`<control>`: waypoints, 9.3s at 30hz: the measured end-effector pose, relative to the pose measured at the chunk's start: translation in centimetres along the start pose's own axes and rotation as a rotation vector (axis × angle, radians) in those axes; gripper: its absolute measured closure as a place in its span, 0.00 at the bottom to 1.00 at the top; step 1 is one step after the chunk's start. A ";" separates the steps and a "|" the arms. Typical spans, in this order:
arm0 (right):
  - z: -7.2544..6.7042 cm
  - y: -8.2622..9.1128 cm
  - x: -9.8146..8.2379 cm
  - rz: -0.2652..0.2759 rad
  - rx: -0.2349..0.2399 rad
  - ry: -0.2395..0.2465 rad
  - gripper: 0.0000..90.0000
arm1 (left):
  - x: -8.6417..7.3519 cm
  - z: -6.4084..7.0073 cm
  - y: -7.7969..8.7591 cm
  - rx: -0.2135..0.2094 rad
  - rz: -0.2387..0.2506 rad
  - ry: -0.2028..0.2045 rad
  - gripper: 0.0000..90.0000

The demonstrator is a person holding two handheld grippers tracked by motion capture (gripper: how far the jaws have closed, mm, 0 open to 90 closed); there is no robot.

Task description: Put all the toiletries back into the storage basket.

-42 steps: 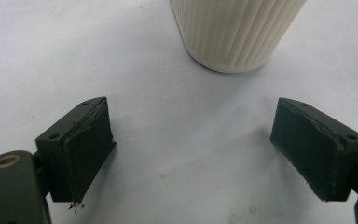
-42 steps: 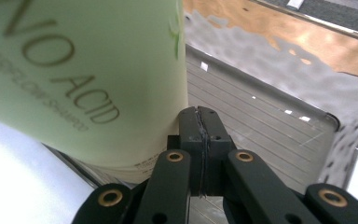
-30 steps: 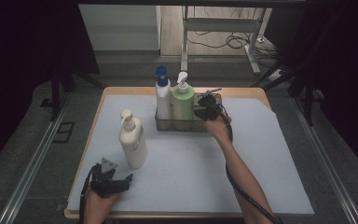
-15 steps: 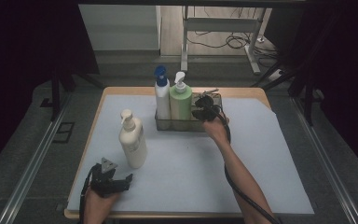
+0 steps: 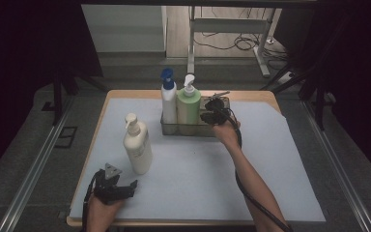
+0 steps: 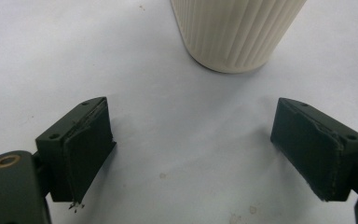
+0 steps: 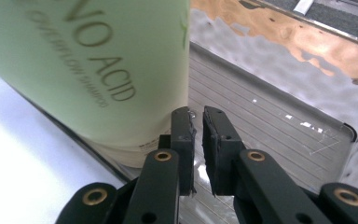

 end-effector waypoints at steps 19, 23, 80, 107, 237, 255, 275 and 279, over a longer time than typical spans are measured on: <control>0.2 3.5 -0.6 0.060 0.054 0.025 0.53 | 0.0 0.0 0.0 -0.001 -0.001 0.000 0.14; 0.1 4.3 -0.9 0.072 0.068 0.040 0.43 | 0.0 0.0 0.0 -0.001 0.000 0.001 0.14; 1.6 14.0 -10.5 0.094 0.086 0.137 0.00 | 0.0 0.0 0.0 -0.001 -0.001 0.001 0.14; 2.2 11.2 -19.9 0.021 0.054 0.066 0.00 | 0.1 0.0 0.0 -0.004 0.001 0.007 0.14; 2.3 9.7 -21.7 0.013 0.036 0.067 0.00 | 7.0 4.5 -6.7 -0.330 -0.026 -0.116 0.99; 2.3 9.7 -21.7 0.013 0.035 0.068 0.00 | 6.4 7.6 -6.3 -0.371 -0.068 -0.184 0.99; 2.3 9.7 -21.7 0.010 0.032 0.069 0.00 | 6.6 10.5 -7.2 -0.434 -0.083 -0.251 0.99; 2.3 9.7 -21.7 0.010 0.032 0.069 0.00 | 6.6 10.7 -7.3 -0.437 -0.080 -0.259 0.99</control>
Point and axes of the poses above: each handheld gripper's, and its own axes: y roughly backward along the jaws, x roughly out of its top, z roughly to its right, the point moved 1 cm from there along -y, roughly forward along the jaws, and after that the axes turned 10 degrees about -x, right-handed, at the moved point
